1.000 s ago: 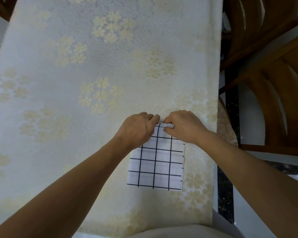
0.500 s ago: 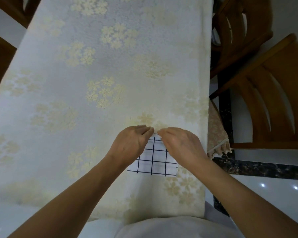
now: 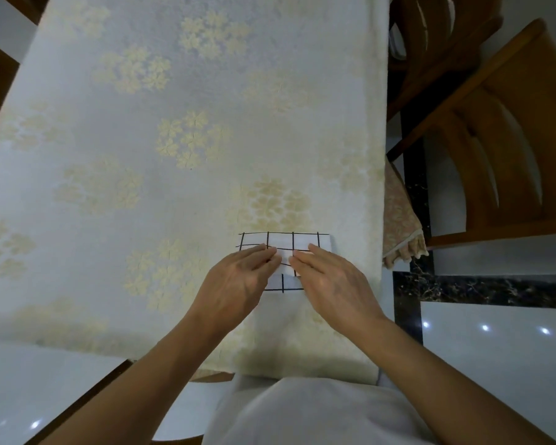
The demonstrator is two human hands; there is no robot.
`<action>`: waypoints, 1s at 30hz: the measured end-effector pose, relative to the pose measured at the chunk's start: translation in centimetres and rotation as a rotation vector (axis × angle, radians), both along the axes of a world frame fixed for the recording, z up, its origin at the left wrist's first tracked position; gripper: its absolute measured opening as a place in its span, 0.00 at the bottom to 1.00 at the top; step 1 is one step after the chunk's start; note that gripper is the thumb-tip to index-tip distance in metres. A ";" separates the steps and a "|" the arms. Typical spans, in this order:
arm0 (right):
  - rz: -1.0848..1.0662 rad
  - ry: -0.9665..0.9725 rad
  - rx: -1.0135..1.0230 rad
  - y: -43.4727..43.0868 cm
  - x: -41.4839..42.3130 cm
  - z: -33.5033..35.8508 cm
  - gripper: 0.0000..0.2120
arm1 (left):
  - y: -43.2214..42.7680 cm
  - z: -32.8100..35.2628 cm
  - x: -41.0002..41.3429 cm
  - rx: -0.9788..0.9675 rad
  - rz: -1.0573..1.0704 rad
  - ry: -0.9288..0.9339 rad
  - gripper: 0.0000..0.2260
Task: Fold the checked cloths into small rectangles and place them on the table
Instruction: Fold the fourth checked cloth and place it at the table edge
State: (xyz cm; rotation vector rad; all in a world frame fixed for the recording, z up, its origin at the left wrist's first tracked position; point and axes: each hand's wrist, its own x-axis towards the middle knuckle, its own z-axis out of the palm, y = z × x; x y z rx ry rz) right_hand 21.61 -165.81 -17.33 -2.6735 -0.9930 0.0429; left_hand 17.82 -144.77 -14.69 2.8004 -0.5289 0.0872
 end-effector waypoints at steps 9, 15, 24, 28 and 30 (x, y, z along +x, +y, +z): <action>-0.025 0.033 -0.101 -0.9 -4.1 -2.5 0.17 | -1.0 -4.1 -3.5 -0.070 0.022 0.147 0.12; -0.133 0.041 0.088 -0.3 -3.0 -2.2 0.10 | -1.0 -4.4 -1.6 -0.060 0.140 0.008 0.12; -0.077 0.085 -0.107 4.4 3.5 -3.9 0.27 | -2.1 -7.4 2.4 0.214 0.187 0.249 0.30; -0.045 0.134 -0.234 4.3 3.2 -5.2 0.33 | -1.0 -8.4 2.1 0.241 0.141 0.230 0.30; -0.021 0.130 -0.281 3.6 2.8 -5.4 0.36 | -0.5 -8.3 1.9 0.210 0.139 0.225 0.31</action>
